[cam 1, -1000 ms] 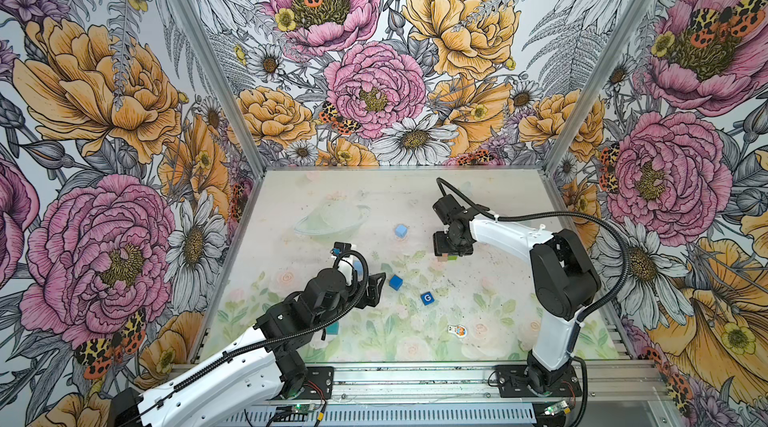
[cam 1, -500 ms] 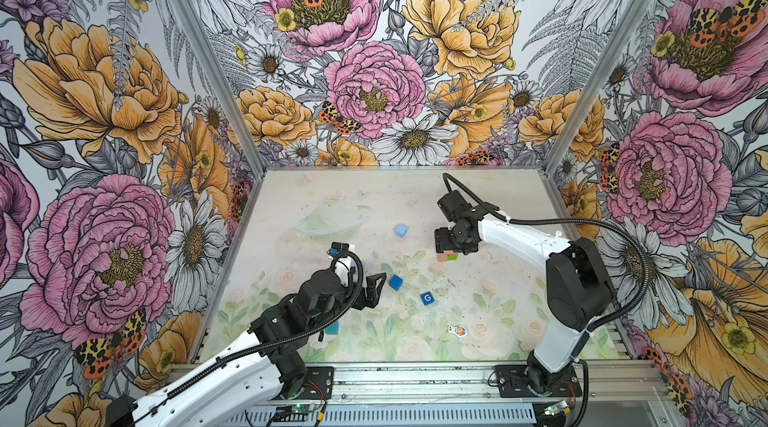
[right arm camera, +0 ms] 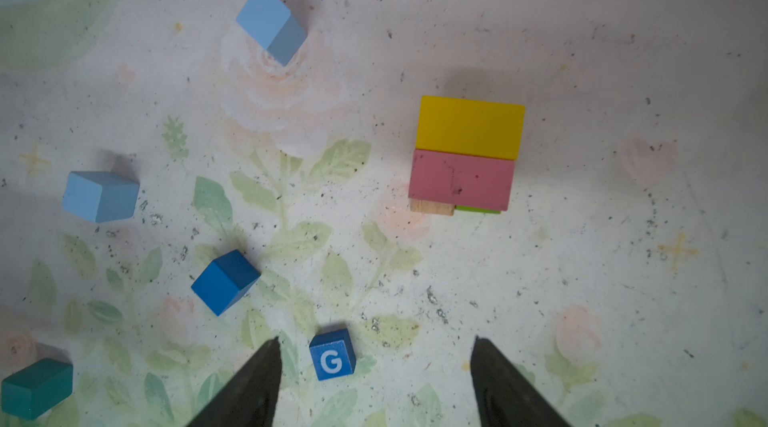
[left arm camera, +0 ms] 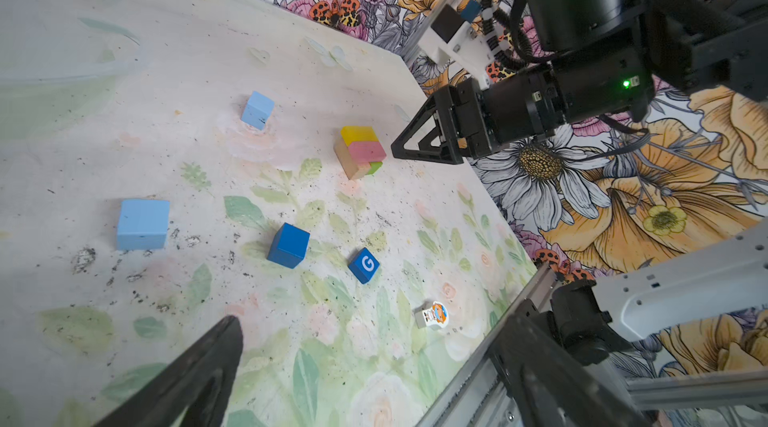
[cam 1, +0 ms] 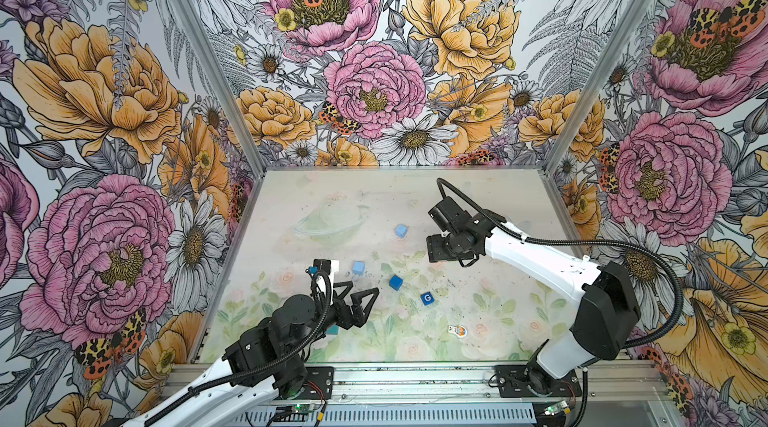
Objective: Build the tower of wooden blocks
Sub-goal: 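Raise the open right gripper away from the stack, then move the open right gripper toward the blue cubes nearer the robot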
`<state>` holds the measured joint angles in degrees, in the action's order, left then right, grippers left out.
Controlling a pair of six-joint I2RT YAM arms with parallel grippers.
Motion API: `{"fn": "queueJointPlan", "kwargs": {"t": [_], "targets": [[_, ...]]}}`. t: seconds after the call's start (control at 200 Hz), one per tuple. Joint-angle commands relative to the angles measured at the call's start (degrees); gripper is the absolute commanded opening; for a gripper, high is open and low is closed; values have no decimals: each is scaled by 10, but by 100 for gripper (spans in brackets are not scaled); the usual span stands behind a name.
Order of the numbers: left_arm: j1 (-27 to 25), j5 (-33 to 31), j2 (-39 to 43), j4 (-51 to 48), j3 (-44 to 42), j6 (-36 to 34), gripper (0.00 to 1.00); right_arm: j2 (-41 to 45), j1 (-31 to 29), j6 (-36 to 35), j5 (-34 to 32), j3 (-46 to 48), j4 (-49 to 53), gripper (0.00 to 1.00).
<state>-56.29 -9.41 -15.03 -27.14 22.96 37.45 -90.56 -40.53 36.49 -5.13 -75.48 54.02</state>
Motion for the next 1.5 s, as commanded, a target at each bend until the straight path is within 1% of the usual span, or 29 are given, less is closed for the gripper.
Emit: {"fn": "queueJointPlan", "kwargs": {"t": [0.0, 0.06, 0.08, 0.155, 0.165, 0.315, 0.47, 0.625, 0.791, 0.931, 1.186, 1.496], "targets": [[-28, -18, 33, -44, -11, 30, 99, 26, -24, 38, -26, 1, 11, 73], [-45, -22, 49, -58, -14, 36, 99, 25, -38, 45, -28, 5, 10, 73], [-51, -39, 54, -62, -14, 37, 99, 24, -42, 47, -30, 5, 10, 73], [-69, -56, 68, -78, -16, 43, 99, 13, -46, 51, -33, 4, 10, 73], [-72, -58, 70, -80, -16, 44, 99, 11, -58, 51, -33, 3, 10, 73], [-90, -75, 75, -98, -13, 48, 99, -25, -73, 49, -34, -18, 7, 73], [-92, -79, 72, -100, -13, 54, 99, -75, -75, 27, -26, -62, -1, 72], [-91, -88, 63, -114, -2, 55, 99, -135, -76, 5, 2, -112, -2, 71], [-91, -97, 64, -142, 11, 62, 99, -186, -77, -15, 31, -135, -12, 68], [-92, -98, 65, -148, 11, 73, 99, -209, -84, -23, 57, -136, -31, 66], [-92, -114, 61, -147, 1, 85, 99, -240, -99, -33, 78, -130, -61, 64], [-92, -145, 43, -147, 5, 85, 99, -248, -104, -56, 84, -121, -67, 62]]}}
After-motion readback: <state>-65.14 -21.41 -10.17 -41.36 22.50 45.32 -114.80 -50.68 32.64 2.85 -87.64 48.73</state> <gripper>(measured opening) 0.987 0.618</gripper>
